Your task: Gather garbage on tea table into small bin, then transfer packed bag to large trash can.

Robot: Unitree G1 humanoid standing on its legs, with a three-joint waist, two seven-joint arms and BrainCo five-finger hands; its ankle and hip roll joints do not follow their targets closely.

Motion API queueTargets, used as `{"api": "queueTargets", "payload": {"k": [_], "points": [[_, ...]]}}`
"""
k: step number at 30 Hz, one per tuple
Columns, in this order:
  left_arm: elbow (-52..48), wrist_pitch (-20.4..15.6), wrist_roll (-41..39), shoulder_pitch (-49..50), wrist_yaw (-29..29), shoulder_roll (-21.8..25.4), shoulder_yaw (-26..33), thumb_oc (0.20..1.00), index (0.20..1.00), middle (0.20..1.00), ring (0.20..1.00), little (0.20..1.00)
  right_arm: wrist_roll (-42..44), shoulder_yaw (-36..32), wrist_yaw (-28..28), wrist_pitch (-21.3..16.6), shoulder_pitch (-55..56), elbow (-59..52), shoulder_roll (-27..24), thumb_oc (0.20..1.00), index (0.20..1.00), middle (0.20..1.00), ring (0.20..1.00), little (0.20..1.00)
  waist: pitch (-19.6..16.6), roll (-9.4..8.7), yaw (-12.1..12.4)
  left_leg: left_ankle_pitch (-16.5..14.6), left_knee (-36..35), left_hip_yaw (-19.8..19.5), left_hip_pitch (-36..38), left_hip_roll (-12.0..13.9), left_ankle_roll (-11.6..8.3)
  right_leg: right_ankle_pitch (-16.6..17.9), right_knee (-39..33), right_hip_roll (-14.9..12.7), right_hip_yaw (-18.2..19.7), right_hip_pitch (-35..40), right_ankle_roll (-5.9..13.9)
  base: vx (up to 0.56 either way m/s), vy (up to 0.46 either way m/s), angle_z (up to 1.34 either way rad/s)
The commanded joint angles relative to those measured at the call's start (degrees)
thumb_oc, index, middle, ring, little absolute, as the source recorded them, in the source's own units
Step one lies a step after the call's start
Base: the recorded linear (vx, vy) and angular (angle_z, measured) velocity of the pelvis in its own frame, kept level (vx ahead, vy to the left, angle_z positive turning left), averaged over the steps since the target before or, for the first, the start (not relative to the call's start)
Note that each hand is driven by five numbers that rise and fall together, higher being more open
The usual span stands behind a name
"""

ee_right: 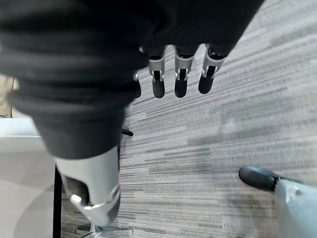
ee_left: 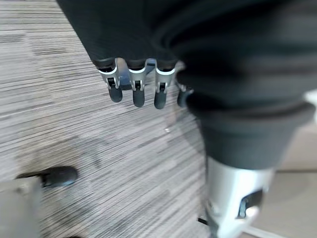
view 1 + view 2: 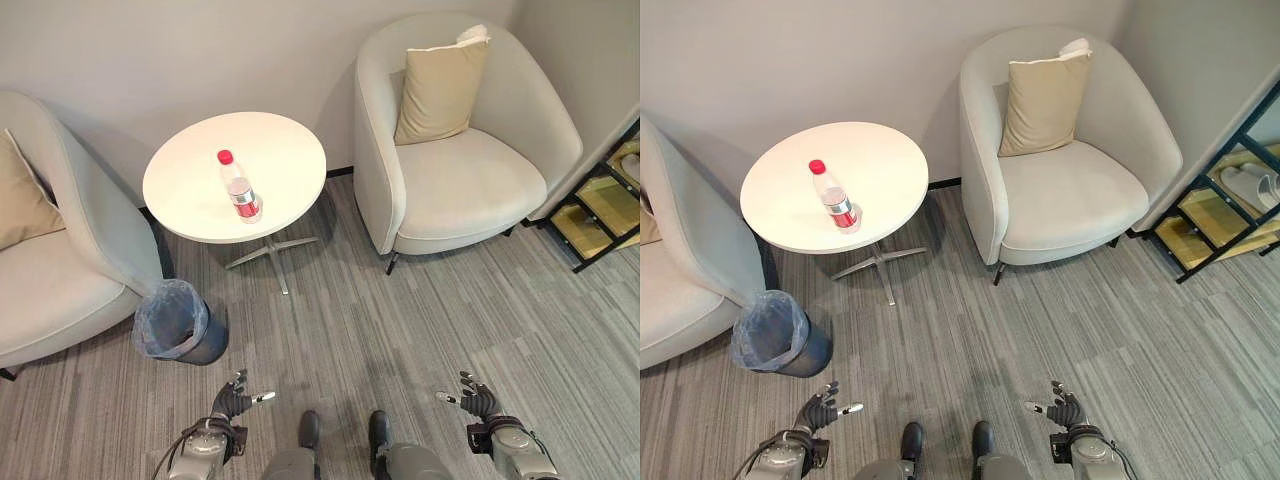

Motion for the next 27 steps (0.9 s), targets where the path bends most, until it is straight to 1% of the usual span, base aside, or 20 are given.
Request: {"api": "queueTargets", "payload": {"k": [1, 2, 4, 6, 8, 9, 10, 11, 12, 13, 15, 17, 18, 19, 20, 21, 23, 25, 26, 27], "points": [[-1.26, -1.16, -0.42, -1.49, -0.83, 1.57, 0.85, 1.000, 1.000, 1.000, 1.000, 1.000, 0.11, -1.61, -0.57, -2.10, -1.02, -2.97, -1.82, 1.000, 1.000, 1.000, 1.000, 1.000, -0.79, -2.39, -0.63, -11.84, 8.39, 6.61, 1.45, -5.87, -0.36, -5.31, -0.31, -2.97, 0.38, 0.12, 2.77, 0.10, -0.118, 0.84], [-1.42, -0.97, -0.23, -1.72, -1.01, 1.39, 0.43, 1.000, 1.000, 1.000, 1.000, 1.000, -0.01, -1.40, -0.69, -2.08, -1.11, -3.04, -2.30, 1.000, 1.000, 1.000, 1.000, 1.000, -0.18, -2.34, -0.67, -12.41, 12.20, 8.41, -0.15, -4.61, -0.78, -6.16, -0.99, -3.37, -0.81, 1.72, 2.22, 0.10, -0.089, 1.13], [-1.04, -0.86, 0.15, -2.05, -0.93, 1.24, 0.07, 1.000, 1.000, 1.000, 1.000, 1.000, -0.28, -1.26, -0.86, -1.99, -1.00, -2.91, -2.47, 1.000, 1.000, 1.000, 1.000, 1.000, 0.11, -2.43, -0.76, -11.94, 13.72, 10.81, -1.49, -2.98, -0.86, -6.88, -1.76, -3.88, -2.19, 3.23, 1.89, 0.09, -0.039, 0.82], [-0.85, -0.66, 0.19, -2.09, -1.04, 1.10, -0.07, 1.000, 1.000, 1.000, 1.000, 1.000, -0.24, -1.37, -0.94, -1.69, -0.76, -3.02, -2.57, 1.000, 1.000, 1.000, 1.000, 1.000, -0.07, -2.54, -0.76, -10.64, 12.28, 13.15, -2.70, -1.58, -0.65, -7.26, -2.62, -4.15, -3.52, 4.44, 1.80, 0.11, 0.001, 0.46], [-0.73, -0.52, 0.56, -2.11, -0.99, 1.25, -0.07, 1.000, 1.000, 1.000, 1.000, 1.000, -0.10, -1.52, -1.02, -1.56, -0.49, -3.26, -2.55, 1.000, 1.000, 1.000, 1.000, 1.000, -0.45, -2.76, -0.75, -8.84, 10.33, 14.40, -4.36, -0.90, -0.80, -7.50, -3.26, -4.25, -4.47, 5.12, 1.97, 0.17, 0.025, 0.73], [-1.03, -0.41, 0.68, -2.16, -0.90, 1.26, 0.03, 1.000, 1.000, 1.000, 1.000, 1.000, 0.00, -1.90, -1.45, -1.32, -0.24, -3.24, -2.45, 1.000, 1.000, 1.000, 1.000, 1.000, -0.56, -2.81, -0.55, -6.29, 8.49, 17.00, -6.59, 0.21, -1.43, -8.04, -3.95, -4.37, -5.44, 6.18, 2.08, 0.21, 0.053, 0.43], [-1.12, -0.39, 0.87, -2.14, -0.72, 1.30, 0.13, 1.000, 1.000, 1.000, 1.000, 1.000, 0.00, -2.03, -1.69, -1.32, -0.05, -3.32, -2.37, 1.000, 1.000, 1.000, 1.000, 1.000, -0.47, -2.80, -0.36, -4.80, 7.69, 17.93, -7.54, 0.88, -1.84, -8.55, -4.04, -4.33, -5.89, 6.91, 2.21, 0.17, 0.048, 0.49], [-1.13, -0.38, 0.87, -2.11, -0.71, 1.32, 0.13, 1.000, 1.000, 1.000, 1.000, 1.000, 0.00, -2.02, -1.69, -1.33, -0.02, -3.32, -2.35, 1.000, 1.000, 1.000, 1.000, 1.000, -0.37, -2.87, -0.42, -4.89, 7.73, 17.88, -7.38, 0.80, -1.87, -8.69, -4.01, -4.40, -5.96, 7.10, 2.24, 0.22, 0.087, 0.58], [-1.42, -0.20, 0.79, -1.84, -0.61, 1.31, 0.30, 1.000, 1.000, 1.000, 1.000, 1.000, -0.14, -2.13, -1.84, -1.00, 0.07, -3.57, -2.27, 1.000, 1.000, 1.000, 1.000, 1.000, -0.32, -2.78, 0.16, -3.33, 7.42, 18.37, -9.06, 1.61, -2.56, -9.65, -3.78, -4.53, -6.43, 8.67, 2.41, 0.25, 0.114, 0.55], [-1.52, -0.10, 0.70, -1.39, -0.73, 1.28, 0.63, 1.000, 1.000, 1.000, 1.000, 1.000, -0.41, -2.11, -1.66, -0.97, 0.13, -3.77, -2.11, 1.000, 1.000, 1.000, 1.000, 1.000, -0.66, -2.34, 0.35, -3.47, 6.23, 18.18, -8.03, 1.74, -2.34, -10.20, -3.38, -4.42, -6.37, 9.32, 2.66, 0.25, 0.116, 0.33], [-1.55, -0.01, 0.86, -0.84, -0.78, 1.29, 0.95, 1.000, 1.000, 1.000, 1.000, 1.000, -0.86, -2.03, -1.62, -0.89, 0.15, -3.82, -1.91, 1.000, 1.000, 1.000, 1.000, 1.000, -1.13, -2.24, 0.45, -3.60, 5.99, 17.86, -7.37, 1.53, -2.02, -10.65, -3.14, -4.50, -6.24, 10.12, 2.93, 0.19, 0.115, 0.03], [-1.63, 0.07, 1.00, -0.02, -0.87, 1.52, 1.34, 1.000, 1.000, 1.000, 1.000, 1.000, -1.47, -2.00, -1.44, -0.71, 0.04, -4.09, -1.56, 1.000, 1.000, 1.000, 1.000, 1.000, -1.72, -2.51, 0.80, -4.24, 6.78, 17.06, -7.09, 0.88, -1.42, -11.22, -2.03, -5.52, -5.63, 10.96, 3.32, 0.34, 0.236, -0.20], [-1.74, 0.23, 1.03, 0.79, -1.02, 1.82, 1.70, 1.000, 1.000, 1.000, 1.000, 1.000, -1.89, -1.86, -1.24, -0.77, 0.06, -4.58, -1.03, 1.000, 1.000, 1.000, 1.000, 1.000, -2.43, -3.07, 1.50, -6.00, 7.77, 16.65, -6.56, -0.30, 0.01, -11.81, 0.17, -7.18, -4.33, 11.57, 4.11, 0.43, 0.350, -0.38], [-2.03, 0.44, 0.88, 1.01, -1.15, 2.37, 1.98, 1.000, 1.000, 1.000, 1.000, 1.000, -2.12, -1.74, -0.82, -0.52, -0.11, -5.02, -0.69, 1.000, 1.000, 1.000, 1.000, 1.000, -2.61, -3.19, 1.69, -7.32, 7.86, 16.37, -5.45, -1.35, 1.28, -11.57, 5.38, -8.14, -3.06, 9.72, 4.84, 0.39, 0.351, -0.37], [-1.91, 0.48, 0.95, 0.78, -1.19, 2.64, 2.05, 1.000, 1.000, 1.000, 1.000, 1.000, -2.18, -1.65, -0.77, -0.54, -0.35, -5.03, -0.56, 1.000, 1.000, 1.000, 1.000, 1.000, -2.52, -3.10, 1.57, -7.94, 7.74, 16.22, -4.83, -1.78, 1.90, -11.11, 8.75, -8.53, -2.37, 8.05, 5.26, 0.27, 0.327, -0.06], [-1.87, 0.38, 1.14, 0.24, -1.14, 3.34, 2.07, 1.000, 1.000, 1.000, 1.000, 1.000, -2.05, -1.45, -0.55, -0.72, -0.79, -5.82, -0.32, 1.000, 1.000, 1.000, 1.000, 1.000, -2.30, -2.75, 1.05, -9.10, 7.33, 15.57, -3.45, -2.63, 3.02, -9.87, 14.84, -8.69, -0.63, 4.43, 5.93, 0.19, 0.246, 0.16], [-2.31, 0.35, 1.21, 0.06, -0.97, 3.61, 2.25, 1.000, 1.000, 1.000, 1.000, 1.000, -2.16, -1.21, -0.39, -0.80, -0.98, -6.54, -0.26, 1.000, 1.000, 1.000, 1.000, 1.000, -1.96, -2.19, 0.51, -10.01, 6.39, 14.93, -1.24, -3.10, 3.70, -8.92, 18.65, -7.86, 0.84, 0.37, 5.53, 0.19, 0.178, 0.18], [-2.64, 0.27, 0.90, -0.08, -0.84, 3.74, 2.40, 1.000, 1.000, 1.000, 1.000, 1.000, -2.42, -0.99, -0.42, -0.85, -1.20, -6.51, -0.43, 1.000, 1.000, 1.000, 1.000, 1.000, -1.77, -1.57, 0.12, -10.42, 5.53, 14.61, 0.11, -3.23, 3.96, -8.23, 17.72, -7.06, 0.38, -2.66, 4.99, 0.21, 0.068, 0.14], [-2.17, 0.18, 0.67, -0.38, -0.77, 3.68, 2.27, 1.000, 1.000, 1.000, 1.000, 1.000, -2.70, -0.51, -0.42, -0.81, -1.58, -6.14, -0.82, 1.000, 1.000, 1.000, 1.000, 1.000, -0.99, -1.53, -0.60, -10.88, 4.53, 13.52, 2.19, -3.89, 4.05, -7.59, 14.79, -5.60, -0.03, -5.11, 4.44, 0.29, -0.001, 0.06], [-1.79, 0.18, 0.59, -0.64, -0.86, 3.50, 2.26, 1.000, 1.000, 1.000, 1.000, 1.000, -2.82, -0.29, -0.46, -0.67, -1.62, -5.88, -1.12, 1.000, 1.000, 1.000, 1.000, 1.000, -0.51, -1.93, -1.01, -11.34, 4.81, 12.62, 2.88, -4.63, 4.05, -6.22, 11.70, -5.07, 0.11, -6.23, 4.57, 0.30, -0.035, -0.05]]}}
